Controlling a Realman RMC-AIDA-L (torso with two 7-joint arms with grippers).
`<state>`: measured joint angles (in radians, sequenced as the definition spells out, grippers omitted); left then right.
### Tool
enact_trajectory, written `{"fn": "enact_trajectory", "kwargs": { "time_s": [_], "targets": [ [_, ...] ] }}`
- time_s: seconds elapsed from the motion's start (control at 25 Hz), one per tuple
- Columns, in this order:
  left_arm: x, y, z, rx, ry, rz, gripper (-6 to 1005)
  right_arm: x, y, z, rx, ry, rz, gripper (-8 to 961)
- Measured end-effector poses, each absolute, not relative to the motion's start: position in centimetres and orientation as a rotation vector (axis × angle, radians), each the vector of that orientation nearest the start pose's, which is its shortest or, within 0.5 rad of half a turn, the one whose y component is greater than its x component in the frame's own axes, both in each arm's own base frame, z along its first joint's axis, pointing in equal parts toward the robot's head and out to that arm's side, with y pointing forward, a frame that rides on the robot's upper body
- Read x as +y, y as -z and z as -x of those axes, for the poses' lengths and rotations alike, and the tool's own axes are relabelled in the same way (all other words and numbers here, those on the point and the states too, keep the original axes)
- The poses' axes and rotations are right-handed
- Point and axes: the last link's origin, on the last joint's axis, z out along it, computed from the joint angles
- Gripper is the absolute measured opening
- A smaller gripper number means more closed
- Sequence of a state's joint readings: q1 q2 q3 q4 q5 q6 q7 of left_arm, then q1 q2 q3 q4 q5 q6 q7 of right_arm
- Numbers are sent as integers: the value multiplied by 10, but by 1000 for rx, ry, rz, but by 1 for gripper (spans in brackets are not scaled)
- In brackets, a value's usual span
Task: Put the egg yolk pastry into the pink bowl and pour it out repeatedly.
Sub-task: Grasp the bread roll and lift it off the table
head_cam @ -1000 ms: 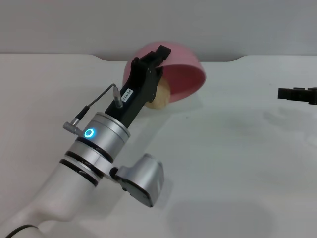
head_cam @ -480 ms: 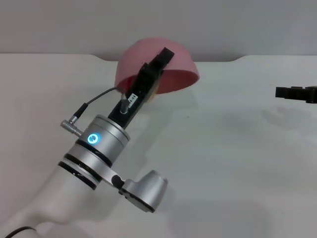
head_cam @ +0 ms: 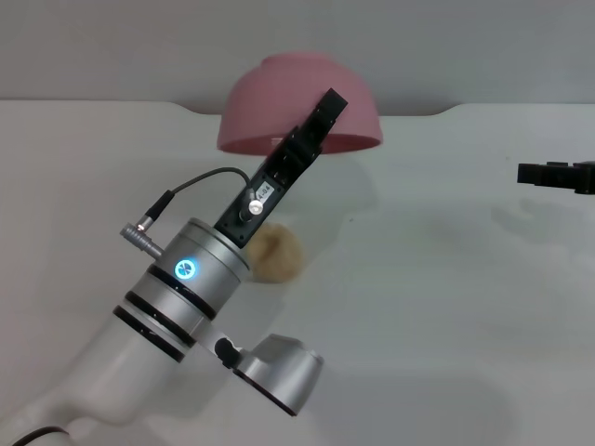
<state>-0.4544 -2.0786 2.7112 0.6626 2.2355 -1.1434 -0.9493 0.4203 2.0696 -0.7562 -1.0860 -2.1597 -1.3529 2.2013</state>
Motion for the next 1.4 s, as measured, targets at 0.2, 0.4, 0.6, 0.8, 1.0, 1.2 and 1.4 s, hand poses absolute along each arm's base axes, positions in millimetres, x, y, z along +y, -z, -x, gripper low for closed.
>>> {"fn": "enact_trajectory", "kwargs": {
  "time_s": [0.2, 0.4, 0.6, 0.8, 1.0, 1.2, 1.4],
  "targets": [
    [306, 98, 169, 1216, -269, 1301, 26, 354, -73, -287, 1285, -444, 2233, 567],
    [343, 50, 165, 505, -140, 1416, 25, 355, -62, -280, 1257, -410, 2298, 568],
    [369, 21, 188, 43, -93, 1526, 19, 364, -47, -261, 1175, -361, 2403, 568],
    [379, -2, 219, -342, 80, 1667, 16, 378, -30, -234, 1064, -317, 2505, 568],
    [376, -18, 251, -605, 294, 1744, 17, 394, -7, -204, 922, -257, 2603, 567],
    [367, -36, 273, -768, 508, 1786, 16, 405, 23, -175, 760, -157, 2674, 567],
    [360, -58, 296, -948, 678, 1882, 16, 404, 53, -156, 631, -66, 2733, 567]
  ]
}}
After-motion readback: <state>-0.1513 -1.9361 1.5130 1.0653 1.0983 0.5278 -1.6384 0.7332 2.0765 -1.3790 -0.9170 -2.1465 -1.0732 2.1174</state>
